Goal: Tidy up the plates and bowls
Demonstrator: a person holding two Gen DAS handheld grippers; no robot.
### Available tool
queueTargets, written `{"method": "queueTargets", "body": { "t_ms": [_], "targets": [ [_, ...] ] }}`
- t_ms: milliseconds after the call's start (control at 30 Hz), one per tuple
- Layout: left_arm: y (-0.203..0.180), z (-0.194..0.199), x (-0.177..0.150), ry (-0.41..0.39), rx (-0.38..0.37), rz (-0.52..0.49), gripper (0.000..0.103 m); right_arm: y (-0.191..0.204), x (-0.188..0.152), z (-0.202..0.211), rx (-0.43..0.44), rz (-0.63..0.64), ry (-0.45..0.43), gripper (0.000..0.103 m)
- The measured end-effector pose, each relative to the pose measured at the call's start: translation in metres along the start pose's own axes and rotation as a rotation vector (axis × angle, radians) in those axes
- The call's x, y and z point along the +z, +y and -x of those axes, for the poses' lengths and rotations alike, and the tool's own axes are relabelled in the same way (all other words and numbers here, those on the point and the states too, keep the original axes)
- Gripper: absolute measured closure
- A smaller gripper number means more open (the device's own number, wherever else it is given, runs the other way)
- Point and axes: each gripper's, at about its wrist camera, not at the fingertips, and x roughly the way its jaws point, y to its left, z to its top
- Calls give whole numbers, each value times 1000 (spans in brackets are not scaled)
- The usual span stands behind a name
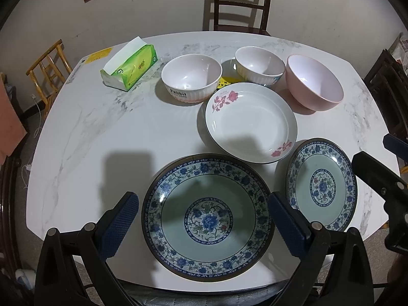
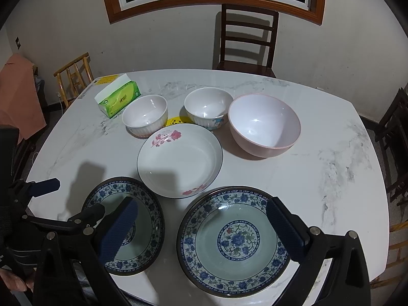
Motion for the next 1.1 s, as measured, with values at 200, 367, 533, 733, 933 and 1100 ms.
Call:
{"method": "queueTargets", "body": {
  "t_ms": [200, 367, 533, 733, 933, 1100],
  "targets": [
    [0, 0, 0, -1, 1, 1, 3, 1, -1, 1, 16, 2, -3, 0],
    [2, 0, -3, -2, -6, 3, 3, 4, -6, 0, 50, 6, 0, 0],
    [7, -2, -5, 11, -19, 12, 4, 11, -10, -1, 88, 19, 1, 0],
    [12, -7, -10, 32, -39, 9, 18, 16, -15, -7, 113, 36, 18, 4],
    [17, -18, -16, 62, -67, 8, 33, 20, -18, -16, 146, 43, 43, 17],
    [19, -23, -20, 73, -101, -1, 57, 21, -20, -23, 182, 39, 66, 29]
  ]
}}
